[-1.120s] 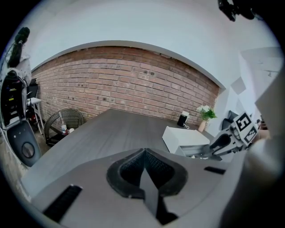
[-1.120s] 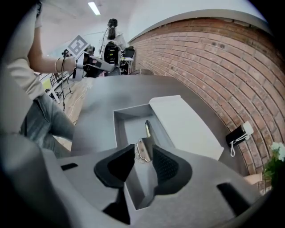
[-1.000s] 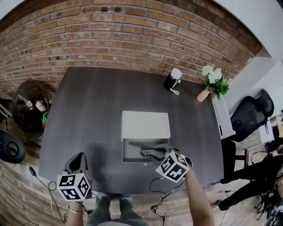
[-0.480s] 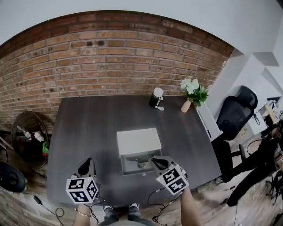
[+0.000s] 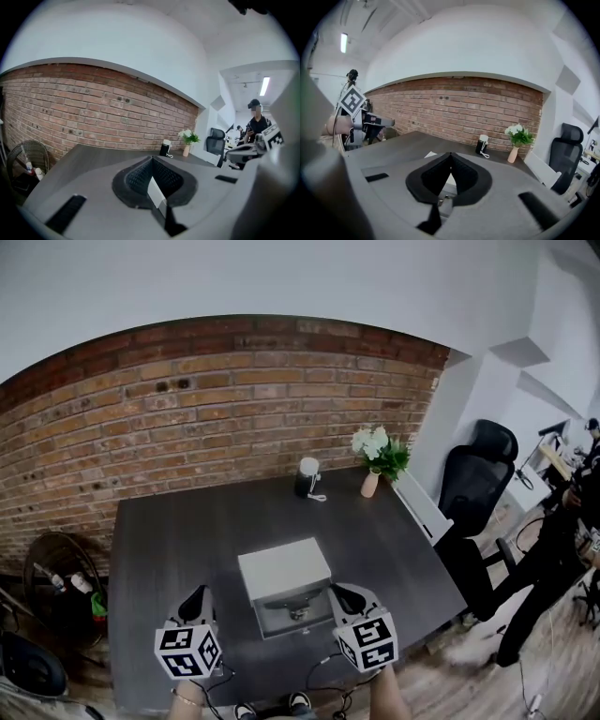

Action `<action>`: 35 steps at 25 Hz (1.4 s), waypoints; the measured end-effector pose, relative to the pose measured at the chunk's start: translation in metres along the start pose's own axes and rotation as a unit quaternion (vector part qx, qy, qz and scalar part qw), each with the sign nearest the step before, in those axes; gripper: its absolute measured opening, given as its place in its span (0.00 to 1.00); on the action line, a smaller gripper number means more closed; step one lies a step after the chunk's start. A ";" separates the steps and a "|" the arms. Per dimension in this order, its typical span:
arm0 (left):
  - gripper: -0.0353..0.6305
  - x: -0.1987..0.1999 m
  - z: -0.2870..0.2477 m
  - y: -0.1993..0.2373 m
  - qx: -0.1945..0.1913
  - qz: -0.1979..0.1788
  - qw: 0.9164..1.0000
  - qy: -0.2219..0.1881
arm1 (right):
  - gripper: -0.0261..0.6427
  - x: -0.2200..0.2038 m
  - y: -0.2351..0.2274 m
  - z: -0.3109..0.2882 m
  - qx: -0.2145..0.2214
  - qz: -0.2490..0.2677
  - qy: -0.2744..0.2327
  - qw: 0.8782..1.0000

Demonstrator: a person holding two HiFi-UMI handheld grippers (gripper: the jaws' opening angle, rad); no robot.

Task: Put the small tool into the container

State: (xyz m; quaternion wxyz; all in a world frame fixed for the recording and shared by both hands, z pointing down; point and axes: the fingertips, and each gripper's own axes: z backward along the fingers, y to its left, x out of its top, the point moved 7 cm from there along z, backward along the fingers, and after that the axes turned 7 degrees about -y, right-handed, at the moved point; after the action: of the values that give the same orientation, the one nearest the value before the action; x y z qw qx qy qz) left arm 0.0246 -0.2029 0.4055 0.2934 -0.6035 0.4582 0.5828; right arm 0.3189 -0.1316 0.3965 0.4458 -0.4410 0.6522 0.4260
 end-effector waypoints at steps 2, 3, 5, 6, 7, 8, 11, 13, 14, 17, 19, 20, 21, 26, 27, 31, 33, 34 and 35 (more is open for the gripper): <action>0.05 0.003 -0.004 -0.004 -0.003 -0.004 1.000 -0.006 | 0.05 0.003 -0.003 0.005 -0.034 -0.011 -0.019 0.999; 0.05 0.004 -0.005 -0.005 -0.004 -0.006 1.000 -0.008 | 0.05 0.004 -0.004 0.009 -0.051 -0.018 -0.027 0.998; 0.05 0.005 -0.006 -0.007 -0.006 -0.007 1.000 -0.010 | 0.04 0.005 -0.005 0.014 -0.082 -0.038 -0.040 0.995; 0.05 0.005 -0.007 -0.008 -0.006 -0.006 1.000 -0.011 | 0.04 0.004 -0.007 0.016 -0.096 -0.049 -0.045 0.993; 0.05 0.004 -0.008 -0.009 -0.007 -0.006 1.000 -0.010 | 0.04 0.003 -0.008 0.019 -0.108 -0.062 -0.049 0.991; 0.05 0.003 -0.009 -0.010 -0.007 -0.005 1.000 -0.010 | 0.04 0.002 -0.009 0.021 -0.118 -0.074 -0.052 0.989; 0.05 -0.001 -0.010 -0.013 -0.008 -0.005 1.000 -0.007 | 0.04 -0.001 -0.014 0.026 -0.138 -0.103 -0.055 0.983; 0.05 -0.003 -0.011 -0.015 -0.007 -0.005 1.000 -0.006 | 0.04 -0.003 -0.016 0.028 -0.144 -0.110 -0.057 0.982; 0.05 -0.004 -0.010 -0.016 -0.006 -0.005 1.000 -0.006 | 0.04 -0.003 -0.016 0.030 -0.145 -0.110 -0.058 0.982; 0.05 -0.008 -0.010 -0.019 -0.002 -0.004 1.000 -0.004 | 0.04 -0.005 -0.018 0.031 -0.141 -0.110 -0.057 0.982; 0.05 -0.010 -0.009 -0.021 0.000 -0.004 1.000 -0.001 | 0.04 -0.007 -0.019 0.032 -0.138 -0.111 -0.056 0.983; 0.05 -0.011 -0.008 -0.022 0.001 -0.005 1.000 0.000 | 0.04 -0.008 -0.019 0.032 -0.137 -0.111 -0.055 0.983; 0.05 -0.011 -0.007 -0.022 0.002 -0.005 1.000 0.001 | 0.04 -0.008 -0.019 0.032 -0.135 -0.112 -0.055 0.983; 0.05 -0.012 -0.004 -0.026 0.002 -0.010 1.000 0.003 | 0.04 -0.010 -0.021 0.035 -0.142 -0.106 -0.049 0.983; 0.05 -0.013 -0.003 -0.027 0.002 -0.011 1.000 0.002 | 0.04 -0.010 -0.021 0.036 -0.143 -0.106 -0.050 0.983; 0.05 -0.015 0.000 -0.027 0.004 -0.011 1.000 0.004 | 0.04 -0.011 -0.021 0.040 -0.142 -0.110 -0.052 0.982; 0.05 -0.015 0.001 -0.028 0.004 -0.011 1.000 0.005 | 0.04 -0.011 -0.021 0.041 -0.142 -0.110 -0.051 0.982; 0.05 -0.015 0.001 -0.028 0.003 -0.010 1.000 0.005 | 0.04 -0.011 -0.020 0.041 -0.142 -0.109 -0.051 0.983; 0.05 -0.015 0.001 -0.028 0.002 -0.010 1.000 0.005 | 0.04 -0.010 -0.020 0.042 -0.141 -0.109 -0.051 0.983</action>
State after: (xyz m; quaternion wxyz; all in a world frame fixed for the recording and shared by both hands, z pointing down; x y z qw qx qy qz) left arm 0.0508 -0.1873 0.4151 0.2983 -0.6106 0.4550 0.5754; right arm 0.3488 -0.0950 0.3928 0.4553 -0.5453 0.5102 0.4848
